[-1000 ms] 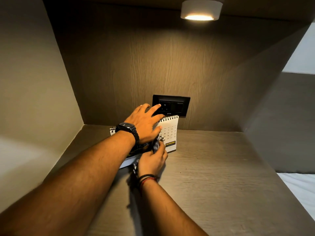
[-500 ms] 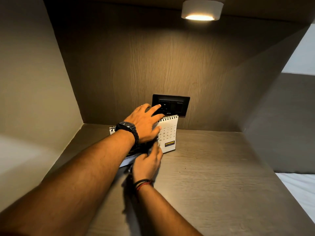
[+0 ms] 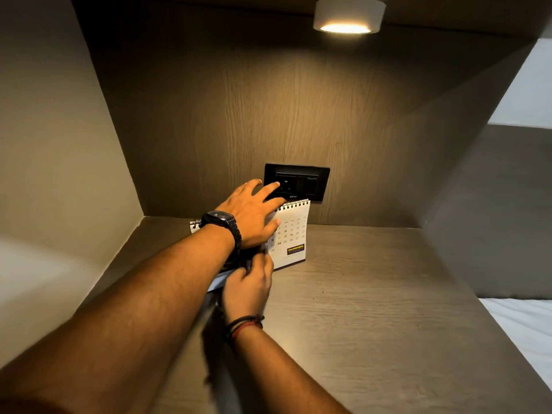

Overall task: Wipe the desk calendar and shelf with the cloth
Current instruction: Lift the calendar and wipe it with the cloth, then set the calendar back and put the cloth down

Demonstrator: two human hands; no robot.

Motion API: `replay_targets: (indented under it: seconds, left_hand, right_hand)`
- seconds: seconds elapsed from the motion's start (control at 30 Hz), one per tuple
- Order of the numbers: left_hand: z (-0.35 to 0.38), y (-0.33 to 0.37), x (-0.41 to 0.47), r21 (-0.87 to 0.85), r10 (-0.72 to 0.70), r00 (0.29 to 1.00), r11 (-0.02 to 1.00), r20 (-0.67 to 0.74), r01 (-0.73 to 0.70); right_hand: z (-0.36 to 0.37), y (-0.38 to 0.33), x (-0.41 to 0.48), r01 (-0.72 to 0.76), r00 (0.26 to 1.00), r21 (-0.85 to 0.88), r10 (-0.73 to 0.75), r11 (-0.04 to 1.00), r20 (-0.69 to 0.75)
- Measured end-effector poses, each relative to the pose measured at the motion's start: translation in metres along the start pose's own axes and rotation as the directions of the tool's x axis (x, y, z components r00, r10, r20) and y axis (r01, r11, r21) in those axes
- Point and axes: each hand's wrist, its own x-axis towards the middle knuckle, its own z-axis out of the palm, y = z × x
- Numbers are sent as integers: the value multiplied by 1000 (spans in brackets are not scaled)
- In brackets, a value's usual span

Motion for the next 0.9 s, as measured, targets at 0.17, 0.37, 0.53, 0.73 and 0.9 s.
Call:
replay_targets:
  seconds: [0.17, 0.37, 0.53, 0.73, 0.9]
  left_hand:
    - [-1, -3, 1, -7, 17, 999, 1000, 29, -17]
    - [-18, 23, -4, 62, 43, 986, 998, -161, -33]
    - [3, 112, -19, -124, 210, 953, 963, -220, -241]
    - [42, 209, -50, -291, 201, 971, 944, 130, -156]
    - [65, 226, -66, -255, 145, 953, 964, 268, -75]
  right_hand:
    - [-46, 16, 5, 214, 965, -209, -173, 954, 198]
    - [-169, 35, 43, 195, 980, -568, -178, 799, 86]
    - [-268, 69, 55, 31, 990, -799, -130, 600, -59]
    - [-317, 95, 45, 66, 998, -885, -22, 460, 63]
    - [-311, 101, 37, 175, 984, -874, -49, 453, 171]
